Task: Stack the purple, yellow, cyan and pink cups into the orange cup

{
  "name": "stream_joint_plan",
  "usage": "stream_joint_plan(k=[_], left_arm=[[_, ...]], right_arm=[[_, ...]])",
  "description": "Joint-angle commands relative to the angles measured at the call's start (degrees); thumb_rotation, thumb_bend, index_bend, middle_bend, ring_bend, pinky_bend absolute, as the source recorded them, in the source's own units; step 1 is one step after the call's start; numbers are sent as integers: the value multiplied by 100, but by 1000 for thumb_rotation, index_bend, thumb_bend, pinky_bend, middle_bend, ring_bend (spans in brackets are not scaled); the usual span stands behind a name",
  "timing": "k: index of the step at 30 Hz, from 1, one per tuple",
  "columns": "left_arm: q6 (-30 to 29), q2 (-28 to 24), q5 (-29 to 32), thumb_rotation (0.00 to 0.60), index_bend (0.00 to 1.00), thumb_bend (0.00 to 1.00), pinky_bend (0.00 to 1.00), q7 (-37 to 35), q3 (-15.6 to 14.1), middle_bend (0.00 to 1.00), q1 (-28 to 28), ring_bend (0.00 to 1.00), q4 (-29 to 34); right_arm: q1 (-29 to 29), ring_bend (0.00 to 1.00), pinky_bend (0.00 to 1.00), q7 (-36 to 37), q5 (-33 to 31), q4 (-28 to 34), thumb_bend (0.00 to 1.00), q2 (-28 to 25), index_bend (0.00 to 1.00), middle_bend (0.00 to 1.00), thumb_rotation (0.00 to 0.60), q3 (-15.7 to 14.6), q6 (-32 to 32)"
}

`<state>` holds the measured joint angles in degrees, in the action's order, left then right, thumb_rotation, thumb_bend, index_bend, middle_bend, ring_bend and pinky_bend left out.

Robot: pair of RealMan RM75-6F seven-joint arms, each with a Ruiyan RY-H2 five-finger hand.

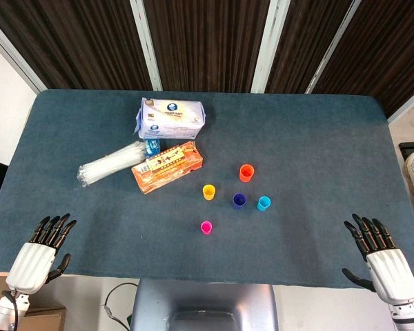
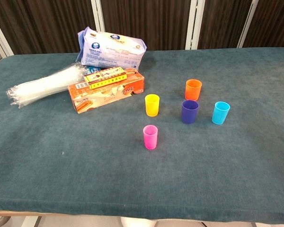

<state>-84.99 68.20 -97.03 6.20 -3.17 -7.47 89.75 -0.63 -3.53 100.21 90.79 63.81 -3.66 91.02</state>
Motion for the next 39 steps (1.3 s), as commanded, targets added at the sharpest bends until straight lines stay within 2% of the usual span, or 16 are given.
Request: stream_joint_plan(k=[1,5,7,13,16,19,23,29,39], left_arm=[[12,5,3,600,0,460,47,0,2,0,-8,0,-1],[42,12,5,600,0,458,47,-1,2,0,-24,0,0],[136,24,9,600,0,459,47,-33,-11,0,-69,0,3],[219,36,7,600,0,460,48,-52,-7,0,-133,0,-2],[259,35,41,600,0,459,48,-49,-1,0,-150,0,1],[258,22,65,600,0,458,47,-60,3,0,-149,0,1],[242,-4,115,600,0,459,47,-82,16,0,-136,0,-2],[152,-59,146,600,0,460,48,-120,18,0,-84,0,19],[97,-97,134,600,0,460,48,-186,12,0,-59,0,27]], right_arm=[[3,0,0,9,-7,-11,267,2,0,0,600,5,0],[24,0,0,35,6,-32,266,26,0,0,600,32,15],[287,0,0,114,47,56,267,139,0,0,600,217,-151],[1479,0,0,-591,-703,844,267,212,7,0,600,1028,-1712],[2085,0,0,-1183,-1334,983,267,427,69,0,600,1391,-2564],[2589,0,0,-1840,-2014,919,267,775,151,0,600,1613,-3221],[3114,0,0,-2619,-2735,539,287,1337,242,0,600,1742,-3658],[3607,0,0,-3030,-3536,-143,368,1961,362,0,600,1825,-3935],[4052,0,0,-3195,-3806,-707,383,2520,388,0,600,1631,-4037]])
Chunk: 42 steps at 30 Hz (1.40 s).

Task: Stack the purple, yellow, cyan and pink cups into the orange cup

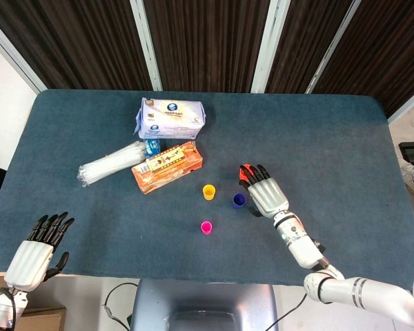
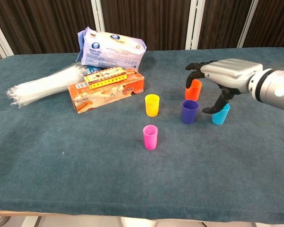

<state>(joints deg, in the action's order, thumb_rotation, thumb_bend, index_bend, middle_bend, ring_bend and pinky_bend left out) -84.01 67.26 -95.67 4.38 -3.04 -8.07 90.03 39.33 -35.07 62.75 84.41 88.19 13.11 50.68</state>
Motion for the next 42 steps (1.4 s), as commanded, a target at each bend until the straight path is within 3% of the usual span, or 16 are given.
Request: stream_joint_plan(k=[1,17,23,27,32,42], left_arm=[[-4,-6,-8,600,0,460,48,-10,-5,0,2,0,0],[-43,-46,-3,600,0,460,48,-70,-1,0,22,0,6],[-37,-46,-8,600,0,460,48,-72,-2,0,20,0,2],[-40,-46,-17,600,0,459,48,-63,-8,0,24,0,11],[-25,-40,-15,600,0,459,47,-41,-13,0,24,0,16],[64,14,49,600,0,460,48,50,8,0,-4,0,7]], right_arm=[[80,0,0,-63,-106,-100,384,118,392,0,600,-63,-7],[407,0,0,-166,-594,-472,442,478,484,0,600,-196,41],[373,0,0,-51,-557,-478,468,504,631,65,600,-193,325],[298,0,0,271,-405,-302,471,353,648,85,600,-56,592],[152,0,0,943,-13,-250,470,195,647,88,600,322,1255],[446,0,0,349,-620,-923,470,381,645,94,600,582,1151]])
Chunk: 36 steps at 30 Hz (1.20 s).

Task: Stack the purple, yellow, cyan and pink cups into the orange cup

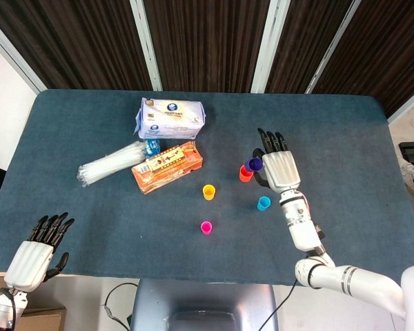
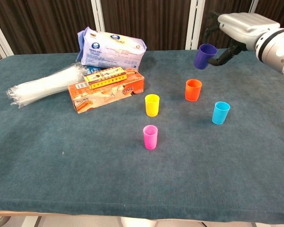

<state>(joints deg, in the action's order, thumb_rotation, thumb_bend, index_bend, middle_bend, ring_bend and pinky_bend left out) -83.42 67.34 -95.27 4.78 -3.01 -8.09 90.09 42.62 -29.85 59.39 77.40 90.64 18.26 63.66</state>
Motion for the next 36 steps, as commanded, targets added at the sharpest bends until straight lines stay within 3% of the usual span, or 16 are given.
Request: stream_joint_plan(k=[1,11,18,20,22,25,26,33,36], left_arm=[[5,9,15,600,0,460,48,16,10,0,-2,0,1],[-27,10,74,600,0,460,48,24,47,0,14,0,-11],[-41,1,102,600,0,458,48,13,61,0,24,0,-13],[-46,0,90,600,0,459,48,13,56,0,25,0,-11],[-56,-2,81,600,0,459,48,10,53,0,28,0,-6],[-65,-7,76,600,0,459,48,1,50,0,34,0,-3],[-63,-9,78,600,0,459,48,-2,50,0,33,0,-2],[-28,-17,65,600,0,459,48,-22,38,0,17,0,3],[9,-2,63,600,0,460,48,-17,34,0,-1,0,2]], right_arm=[[143,0,0,-199,-339,-290,470,182,645,94,600,57,-196],[384,0,0,31,-308,-1310,470,830,645,94,600,-107,-535],[426,0,0,82,-270,-1501,470,932,628,94,600,-123,-581],[414,0,0,32,-358,-1498,471,929,535,96,600,-139,-666],[410,0,0,-20,-425,-1480,472,912,334,79,600,-155,-737],[380,0,0,-19,-506,-1274,471,795,37,8,600,-156,-832],[356,0,0,16,-472,-1156,470,730,3,1,600,-164,-815],[38,0,0,499,182,335,470,12,7,0,600,-399,-555],[119,0,0,335,196,667,470,-14,93,0,600,-460,-643]])
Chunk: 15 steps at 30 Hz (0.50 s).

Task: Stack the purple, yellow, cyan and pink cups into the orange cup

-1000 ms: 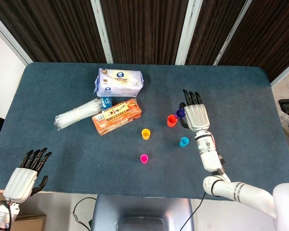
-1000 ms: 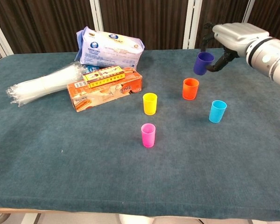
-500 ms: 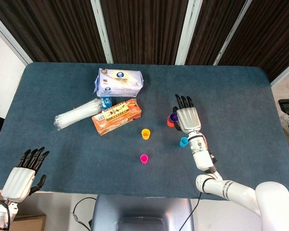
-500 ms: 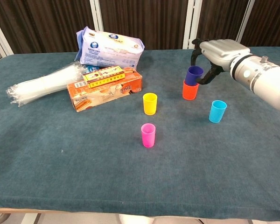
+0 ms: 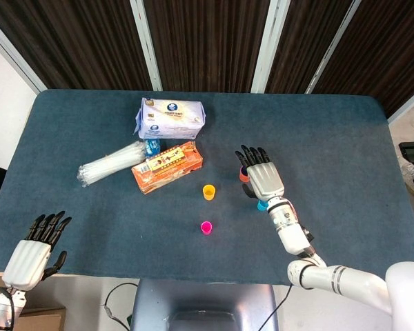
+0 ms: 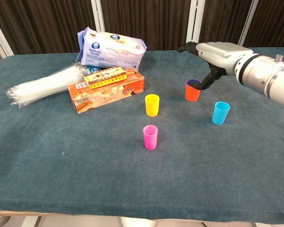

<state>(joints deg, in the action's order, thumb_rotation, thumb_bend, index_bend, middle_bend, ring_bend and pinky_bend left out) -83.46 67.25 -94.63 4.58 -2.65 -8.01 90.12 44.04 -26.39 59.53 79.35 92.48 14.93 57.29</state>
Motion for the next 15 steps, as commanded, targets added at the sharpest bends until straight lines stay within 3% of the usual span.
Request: stream_joint_plan(k=[1,6,15], left_arm=[[23,11,-6,600,0,460,48,5,-4,0,-14,0,0],[19,12,-13,600,0,460,47,-12,2,0,-22,0,-14],[-41,-73,-10,600,0,459,48,-194,3,0,-3,0,-17]], right_arm=[[39,0,0,-137,147,489,470,-144,115,0,600,-132,-37],[500,0,0,-973,-418,224,470,391,220,0,600,-64,-252],[1103,0,0,-1878,-1377,-687,471,1254,289,0,600,60,-354]])
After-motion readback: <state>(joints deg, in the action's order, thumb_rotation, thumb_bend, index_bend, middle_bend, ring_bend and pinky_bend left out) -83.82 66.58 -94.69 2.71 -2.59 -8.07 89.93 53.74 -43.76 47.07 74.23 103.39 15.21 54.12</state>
